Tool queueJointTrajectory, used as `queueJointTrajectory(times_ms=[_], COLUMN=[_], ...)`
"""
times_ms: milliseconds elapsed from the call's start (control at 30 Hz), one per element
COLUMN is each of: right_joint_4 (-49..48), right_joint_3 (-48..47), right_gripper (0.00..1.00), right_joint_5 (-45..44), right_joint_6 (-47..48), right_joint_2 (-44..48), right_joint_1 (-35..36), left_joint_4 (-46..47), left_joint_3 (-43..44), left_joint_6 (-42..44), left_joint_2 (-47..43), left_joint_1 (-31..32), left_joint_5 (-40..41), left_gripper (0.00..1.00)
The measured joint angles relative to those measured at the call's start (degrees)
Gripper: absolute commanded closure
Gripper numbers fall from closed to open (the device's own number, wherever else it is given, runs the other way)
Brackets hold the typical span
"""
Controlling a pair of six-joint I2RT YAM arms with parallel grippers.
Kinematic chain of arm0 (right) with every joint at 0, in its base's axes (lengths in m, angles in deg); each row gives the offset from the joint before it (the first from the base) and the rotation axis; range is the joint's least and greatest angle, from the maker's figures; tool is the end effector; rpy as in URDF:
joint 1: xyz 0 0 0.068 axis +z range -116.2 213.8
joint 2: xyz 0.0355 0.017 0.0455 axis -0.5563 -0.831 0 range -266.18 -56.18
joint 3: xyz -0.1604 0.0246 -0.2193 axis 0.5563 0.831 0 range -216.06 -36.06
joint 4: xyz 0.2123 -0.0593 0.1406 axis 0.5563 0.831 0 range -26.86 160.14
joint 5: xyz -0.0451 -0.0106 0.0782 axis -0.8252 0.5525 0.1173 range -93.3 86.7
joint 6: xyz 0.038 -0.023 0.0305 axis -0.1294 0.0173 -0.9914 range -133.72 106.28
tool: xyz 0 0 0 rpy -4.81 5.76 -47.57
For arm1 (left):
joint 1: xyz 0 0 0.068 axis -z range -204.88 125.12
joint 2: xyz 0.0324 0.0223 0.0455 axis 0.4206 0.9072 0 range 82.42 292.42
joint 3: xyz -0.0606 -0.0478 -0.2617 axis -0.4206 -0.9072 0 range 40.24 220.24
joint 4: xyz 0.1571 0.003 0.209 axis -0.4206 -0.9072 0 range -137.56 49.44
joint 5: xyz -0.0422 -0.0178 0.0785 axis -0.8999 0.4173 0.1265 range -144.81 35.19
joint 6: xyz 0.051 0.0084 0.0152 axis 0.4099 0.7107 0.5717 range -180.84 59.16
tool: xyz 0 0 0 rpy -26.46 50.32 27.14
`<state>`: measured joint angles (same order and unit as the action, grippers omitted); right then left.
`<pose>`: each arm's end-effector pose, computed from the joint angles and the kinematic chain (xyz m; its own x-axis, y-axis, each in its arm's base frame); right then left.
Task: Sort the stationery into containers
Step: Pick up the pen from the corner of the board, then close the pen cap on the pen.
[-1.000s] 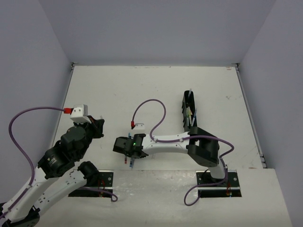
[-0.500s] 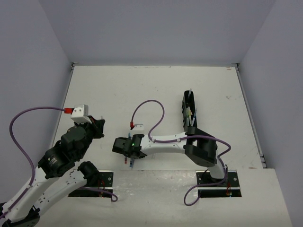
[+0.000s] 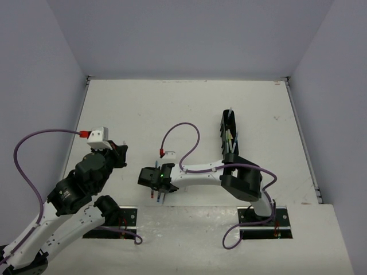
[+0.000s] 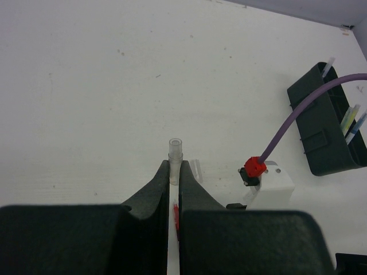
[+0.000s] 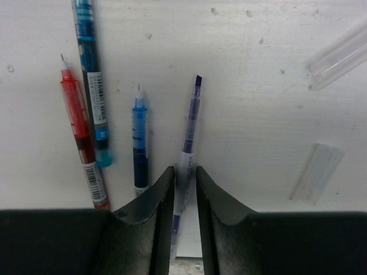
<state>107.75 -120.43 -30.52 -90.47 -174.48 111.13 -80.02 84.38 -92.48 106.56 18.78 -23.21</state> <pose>0.1043 0.3896 0.1555 -0.8744 0.0570 -0.4819 0.0149 0.9958 0.0907 0.0758 -0.0467 0.3270 -0.3263 -0.3062 -0.8943 0.0697 0.9357 -0.3459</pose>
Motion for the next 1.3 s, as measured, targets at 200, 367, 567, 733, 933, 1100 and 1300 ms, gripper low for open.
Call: queueJointTrajectory(times_ms=[200, 367, 567, 733, 933, 1100, 1300], right_joint_4=[-3.7, -8.8, -17.6, -34.9, -50.1, -54.4, -56.6], right_joint_3=[6.0, 12.2, 25.8, 38.6, 52.3, 53.3, 53.2], right_gripper=[0.97, 1.00, 1.00, 1.00, 1.00, 1.00, 1.00], right_joint_5=[0.1, 0.7, -0.2, 5.3, 11.0, 12.1, 11.6], right_joint_6=[-1.0, 0.2, 17.1, 36.6, 48.8, 53.7, 57.0], right_joint_2=[3.7, 8.0, 26.5, 52.6, 73.0, 75.4, 73.8], right_joint_1=[-0.1, -0.5, 2.9, 4.4, 4.1, 4.0, 4.0], left_joint_4=[0.0, 0.5, 6.1, 21.2, 46.1, 60.6, 67.8], left_joint_3=[0.0, 0.0, 0.0, -3.0, -11.6, -16.2, -17.1], left_joint_6=[0.0, 0.6, 1.5, 2.4, 0.7, -2.9, -6.9], left_joint_2=[0.0, 0.2, 4.0, 5.4, 3.2, 5.0, 8.5], left_joint_1=[0.0, 0.0, 0.0, 0.1, 0.3, 0.3, 0.2], left_joint_5=[0.0, -0.6, -8.6, -27.0, -46.2, -54.0, -56.8], left_gripper=[1.00, 1.00, 1.00, 1.00, 1.00, 1.00, 1.00])
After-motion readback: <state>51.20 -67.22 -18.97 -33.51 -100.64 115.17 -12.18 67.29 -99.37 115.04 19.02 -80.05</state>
